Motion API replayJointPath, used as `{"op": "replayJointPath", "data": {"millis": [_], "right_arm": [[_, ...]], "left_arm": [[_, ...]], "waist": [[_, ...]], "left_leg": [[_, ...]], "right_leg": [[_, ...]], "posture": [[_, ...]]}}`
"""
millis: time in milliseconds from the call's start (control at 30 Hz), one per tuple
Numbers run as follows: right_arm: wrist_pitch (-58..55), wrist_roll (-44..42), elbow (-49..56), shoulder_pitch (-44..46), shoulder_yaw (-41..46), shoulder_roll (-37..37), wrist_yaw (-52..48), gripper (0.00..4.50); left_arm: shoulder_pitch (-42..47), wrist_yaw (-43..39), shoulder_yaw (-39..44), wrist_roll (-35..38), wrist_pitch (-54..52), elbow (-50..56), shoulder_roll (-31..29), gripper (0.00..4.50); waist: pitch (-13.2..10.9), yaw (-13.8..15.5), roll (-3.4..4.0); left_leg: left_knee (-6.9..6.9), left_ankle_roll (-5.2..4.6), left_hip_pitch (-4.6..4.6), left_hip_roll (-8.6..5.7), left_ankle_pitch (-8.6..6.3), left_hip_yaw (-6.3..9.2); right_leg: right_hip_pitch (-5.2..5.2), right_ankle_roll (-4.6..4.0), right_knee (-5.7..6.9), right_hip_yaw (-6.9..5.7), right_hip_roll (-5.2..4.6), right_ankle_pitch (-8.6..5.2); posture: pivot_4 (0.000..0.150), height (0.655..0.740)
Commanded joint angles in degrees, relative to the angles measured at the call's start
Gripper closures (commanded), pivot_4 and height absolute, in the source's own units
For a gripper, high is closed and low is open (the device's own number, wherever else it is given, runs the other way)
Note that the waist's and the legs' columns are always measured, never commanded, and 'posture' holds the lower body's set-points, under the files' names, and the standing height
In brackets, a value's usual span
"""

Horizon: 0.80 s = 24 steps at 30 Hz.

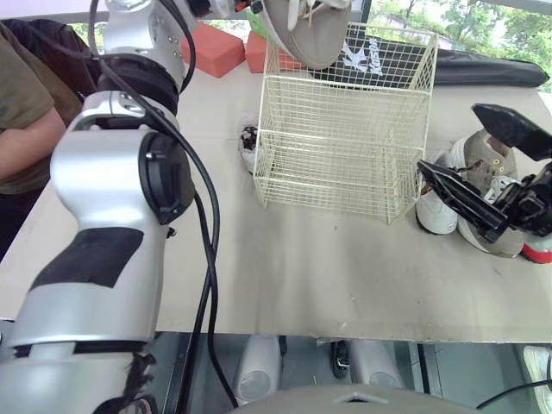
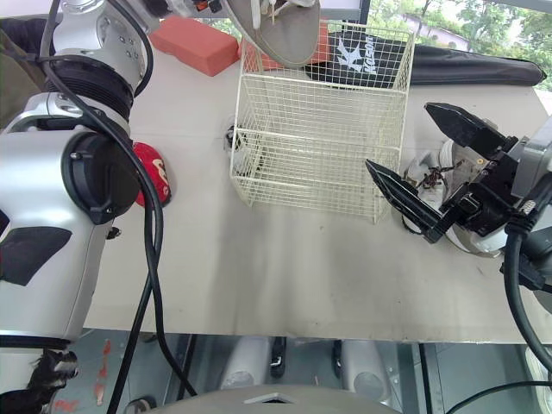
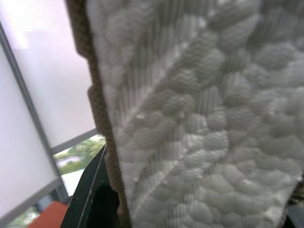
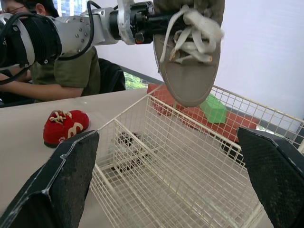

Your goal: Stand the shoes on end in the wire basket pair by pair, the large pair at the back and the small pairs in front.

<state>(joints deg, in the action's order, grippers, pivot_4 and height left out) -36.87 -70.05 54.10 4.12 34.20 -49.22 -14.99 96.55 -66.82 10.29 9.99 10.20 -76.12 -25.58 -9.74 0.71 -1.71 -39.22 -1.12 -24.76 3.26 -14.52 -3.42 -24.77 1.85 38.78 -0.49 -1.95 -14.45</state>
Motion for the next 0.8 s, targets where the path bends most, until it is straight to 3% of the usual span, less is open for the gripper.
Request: {"op": "replayJointPath", "data": {"millis": [33, 333, 533, 800], "right_arm": [[2.39, -0.66, 1.24, -0.38, 1.08, -0.96, 0.72, 0.0], [4.11, -0.83, 1.85, -2.3, 1.47, -2.12, 1.34, 0.0], [5.13, -1.7, 2.74, -3.83, 1.87, -2.52, 2.3, 0.0], [6.23, -0.9, 0.44, -2.33, -1.38, -2.81, 0.93, 0.0]], "left_arm": [[0.45, 0.37, -0.07, -1.54, 1.96, 1.07, 0.53, 2.82], [-4.2, 3.18, -4.5, -9.94, 3.33, -0.39, 0.89, 2.82], [-3.07, 2.01, -0.71, -7.54, -3.5, -0.59, -0.78, 0.03], [0.71, -0.67, 3.35, -4.39, -16.3, 0.69, -6.49, 0.03]], "waist": [[0.0, 0.08, 0.0], [0.0, -0.34, 0.0], [0.0, -1.36, 0.0], [0.0, -1.68, 0.0]], "left_leg": [[0.0, 0.0, 0.0, -0.01, 0.0, 0.0], [-0.02, -0.01, 0.05, -0.04, -0.01, 0.02], [-0.02, -0.01, 0.06, -0.05, -0.01, 0.1], [-0.02, -0.01, 0.11, -0.05, -0.01, 0.17]], "right_leg": [[0.0, 0.0, 0.01, -0.01, -0.01, 0.0], [0.02, 0.0, 0.06, 0.03, -0.02, 0.0], [0.01, 0.0, 0.08, 0.06, 0.01, 0.0], [0.0, 0.0, 0.16, 0.07, 0.05, 0.0]], "posture": [[0.15, 0.74], [0.15, 0.74], [0.15, 0.74], [0.15, 0.74]]}}
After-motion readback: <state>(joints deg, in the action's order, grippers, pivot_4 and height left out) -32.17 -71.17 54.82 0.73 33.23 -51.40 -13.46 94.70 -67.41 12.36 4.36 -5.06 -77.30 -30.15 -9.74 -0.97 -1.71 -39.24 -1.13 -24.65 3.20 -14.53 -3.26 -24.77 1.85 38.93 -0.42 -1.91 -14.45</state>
